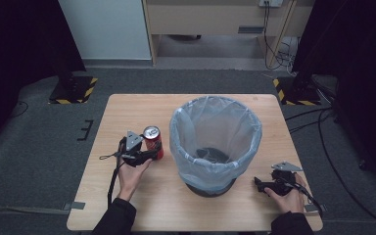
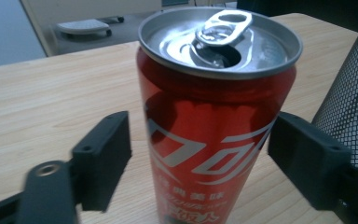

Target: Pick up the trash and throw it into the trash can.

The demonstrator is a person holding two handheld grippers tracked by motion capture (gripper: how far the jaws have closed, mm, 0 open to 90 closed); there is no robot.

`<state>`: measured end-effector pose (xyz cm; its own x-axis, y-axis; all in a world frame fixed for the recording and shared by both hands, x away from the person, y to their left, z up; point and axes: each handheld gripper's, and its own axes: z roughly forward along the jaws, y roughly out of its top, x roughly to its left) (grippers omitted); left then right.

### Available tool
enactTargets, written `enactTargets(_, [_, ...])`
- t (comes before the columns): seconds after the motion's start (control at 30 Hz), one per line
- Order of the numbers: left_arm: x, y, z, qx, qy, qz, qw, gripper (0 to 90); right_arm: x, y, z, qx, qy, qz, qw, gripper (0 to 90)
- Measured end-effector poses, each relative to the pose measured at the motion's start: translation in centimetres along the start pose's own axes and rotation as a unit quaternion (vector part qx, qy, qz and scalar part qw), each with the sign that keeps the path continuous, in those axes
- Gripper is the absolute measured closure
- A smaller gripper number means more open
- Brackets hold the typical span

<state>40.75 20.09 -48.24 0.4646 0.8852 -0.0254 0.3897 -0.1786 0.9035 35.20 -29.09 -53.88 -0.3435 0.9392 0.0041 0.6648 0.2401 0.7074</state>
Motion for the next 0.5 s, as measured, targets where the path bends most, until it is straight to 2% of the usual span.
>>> enactTargets(0.13, [0.03, -0.08, 0.35, 0.005, -0.003, 0.0, 1.0, 32.3, -0.02, 0.01, 0.01, 0.0, 0.0, -0.002, 1.0, 0.6])
enactTargets(0.33, [-0.17, 0.01, 0.16, 0.005, -0.003, 0.008, 1.0, 33.3, -0.03, 0.01, 0.01, 0.0, 0.001, -0.002, 1.0, 0.6])
enactTargets(0.5, [-0.34, 0.45, -0.54, -0.011, -0.009, 0.005, 0.9999, 33.5, -0.03, 0.01, 0.02, 0.0, 0.0, -0.002, 1.0, 0.6])
